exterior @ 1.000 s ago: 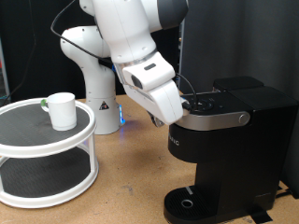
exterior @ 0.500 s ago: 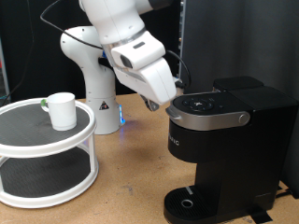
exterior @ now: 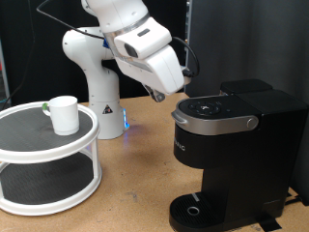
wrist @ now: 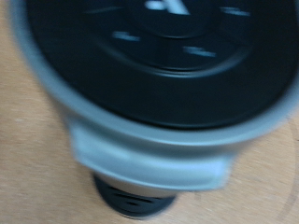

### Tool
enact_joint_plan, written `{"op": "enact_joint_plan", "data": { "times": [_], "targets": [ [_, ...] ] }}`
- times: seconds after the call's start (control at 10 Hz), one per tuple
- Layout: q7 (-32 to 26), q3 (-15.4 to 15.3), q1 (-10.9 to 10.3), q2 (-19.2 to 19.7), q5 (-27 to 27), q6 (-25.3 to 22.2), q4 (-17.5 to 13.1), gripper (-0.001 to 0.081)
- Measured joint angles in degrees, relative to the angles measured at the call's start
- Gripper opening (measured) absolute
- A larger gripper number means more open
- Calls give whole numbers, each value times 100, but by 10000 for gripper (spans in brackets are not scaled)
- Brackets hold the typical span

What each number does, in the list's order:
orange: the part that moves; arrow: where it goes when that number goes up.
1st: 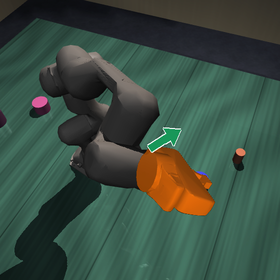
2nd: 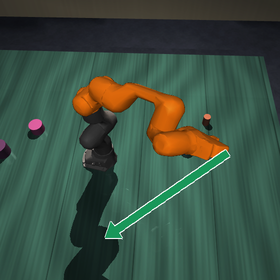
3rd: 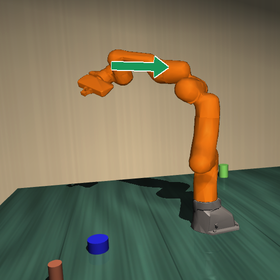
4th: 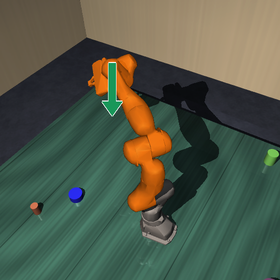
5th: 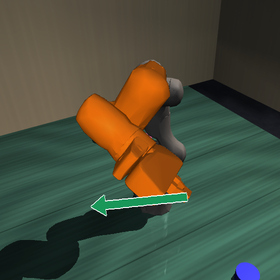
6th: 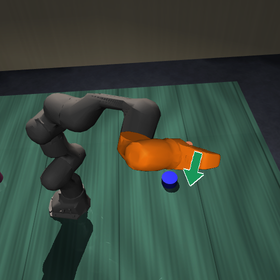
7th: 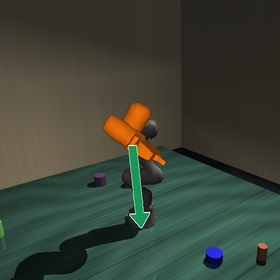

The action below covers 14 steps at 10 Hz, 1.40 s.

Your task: Make a cup of coffee with the keurig machine

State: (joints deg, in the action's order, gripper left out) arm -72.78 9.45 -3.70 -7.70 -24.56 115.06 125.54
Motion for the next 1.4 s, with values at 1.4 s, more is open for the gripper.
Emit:
{"op": "enact_joint_plan", "data": {
  "times": [1.4],
  "targets": [
    [370, 305, 450, -1108, 1162, -1138, 874, 4]
  ]
}}
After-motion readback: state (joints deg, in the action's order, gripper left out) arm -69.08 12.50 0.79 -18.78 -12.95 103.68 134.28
